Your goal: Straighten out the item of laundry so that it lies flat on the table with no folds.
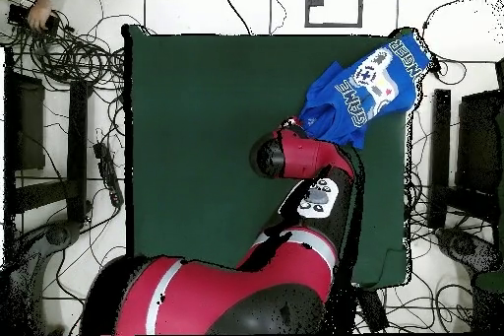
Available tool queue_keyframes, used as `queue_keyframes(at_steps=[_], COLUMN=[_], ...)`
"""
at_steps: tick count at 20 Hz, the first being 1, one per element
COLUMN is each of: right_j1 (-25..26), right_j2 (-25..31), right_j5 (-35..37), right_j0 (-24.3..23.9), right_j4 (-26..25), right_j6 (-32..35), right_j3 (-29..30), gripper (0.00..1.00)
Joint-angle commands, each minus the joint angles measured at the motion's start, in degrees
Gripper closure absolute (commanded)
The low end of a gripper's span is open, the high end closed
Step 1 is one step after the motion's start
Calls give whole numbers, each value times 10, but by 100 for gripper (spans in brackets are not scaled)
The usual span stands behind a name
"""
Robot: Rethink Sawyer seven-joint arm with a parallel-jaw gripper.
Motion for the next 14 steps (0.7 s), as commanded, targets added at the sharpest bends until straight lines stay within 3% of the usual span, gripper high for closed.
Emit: queue_keyframes(at_steps=[1,9,14], right_j1=[10,-21,-20], right_j2=[89,125,91], right_j5=[91,111,131], right_j0=[56,60,111], right_j4=[4,25,46], right_j6=[25,36,84], right_j3=[76,108,104], gripper=[0,0,0])
